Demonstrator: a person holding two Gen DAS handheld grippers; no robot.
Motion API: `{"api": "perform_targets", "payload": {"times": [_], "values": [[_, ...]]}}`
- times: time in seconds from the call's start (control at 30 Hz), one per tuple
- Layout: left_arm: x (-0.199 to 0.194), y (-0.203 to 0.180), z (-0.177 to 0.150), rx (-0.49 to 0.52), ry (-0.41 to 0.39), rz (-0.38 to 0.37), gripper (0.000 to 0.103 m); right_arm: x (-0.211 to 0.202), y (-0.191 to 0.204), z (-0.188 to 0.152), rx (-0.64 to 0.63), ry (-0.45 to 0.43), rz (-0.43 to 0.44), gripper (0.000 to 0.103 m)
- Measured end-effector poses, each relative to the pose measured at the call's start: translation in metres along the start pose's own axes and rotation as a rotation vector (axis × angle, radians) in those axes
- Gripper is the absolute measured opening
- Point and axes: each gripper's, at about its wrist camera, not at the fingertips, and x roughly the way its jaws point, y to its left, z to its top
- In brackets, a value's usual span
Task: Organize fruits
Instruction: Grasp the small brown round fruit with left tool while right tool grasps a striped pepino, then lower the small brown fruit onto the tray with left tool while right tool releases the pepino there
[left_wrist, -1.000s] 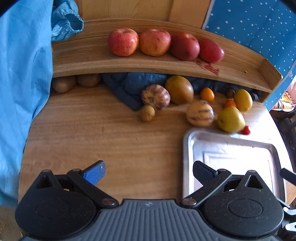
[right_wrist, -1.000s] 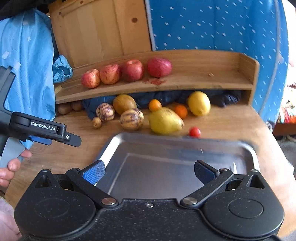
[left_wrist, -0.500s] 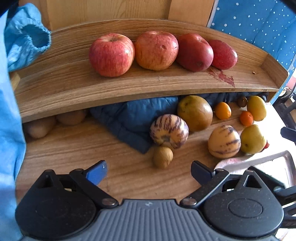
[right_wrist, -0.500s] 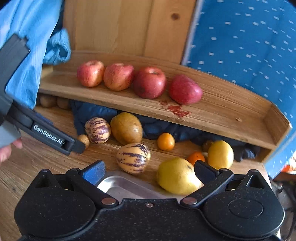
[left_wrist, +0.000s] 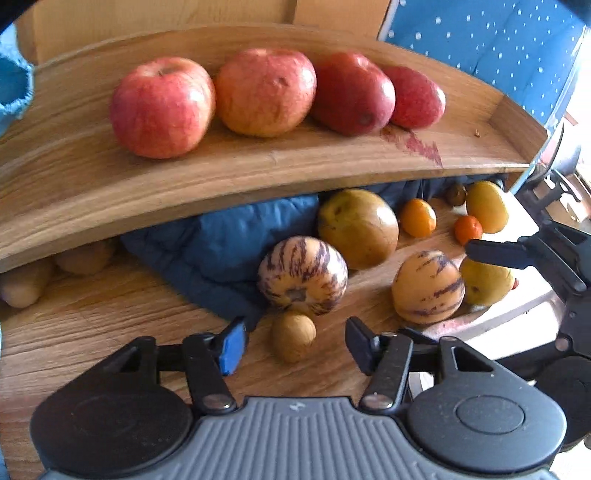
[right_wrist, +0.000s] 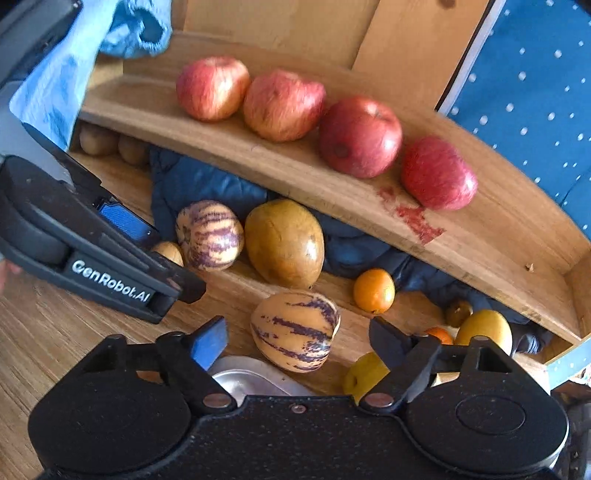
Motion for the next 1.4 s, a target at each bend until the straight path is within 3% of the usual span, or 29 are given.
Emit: {"api": "perform_targets", "payload": {"times": [0.13, 0.27, 0.43, 0.7, 0.9, 1.13, 1.4], "values": [[0.001, -0.001, 0.001, 0.024, -0.004, 0.0, 0.057, 0.007, 0.003, 0.002, -0.016, 0.034, -0.01, 0.074], [0.003, -0.004, 0.001, 0.063, -0.004, 0.04, 0.041, 0.01, 0.005, 0.002, -0.026, 0.048, -0.009, 0.058], [0.003, -0.006, 0.0, 0.081, 0.001, 0.052, 0.028, 0.01, 0.012, 0.002, -0.034, 0.04, -0.041, 0.057], [-0.006, -0.006, -0.004, 0.044, 0.011, 0.041, 0.028, -0.012, 0.02, -0.005, 0.013, -0.023, -0.049, 0.054], [-0.018, -0.026, -0.006, 0.069, 0.002, 0.031, 0.028, -0.042, 0.017, -0.018, 0.07, -0.079, -0.061, 0.054], [-0.024, -0.074, -0.006, 0.149, -0.015, -0.02, 0.028, -0.083, -0.005, -0.046, 0.157, -0.117, -0.127, 0.054], [-0.012, -0.155, -0.011, 0.269, 0.015, -0.165, 0.028, -0.123, -0.045, -0.108, 0.299, -0.03, -0.264, 0.054]]}}
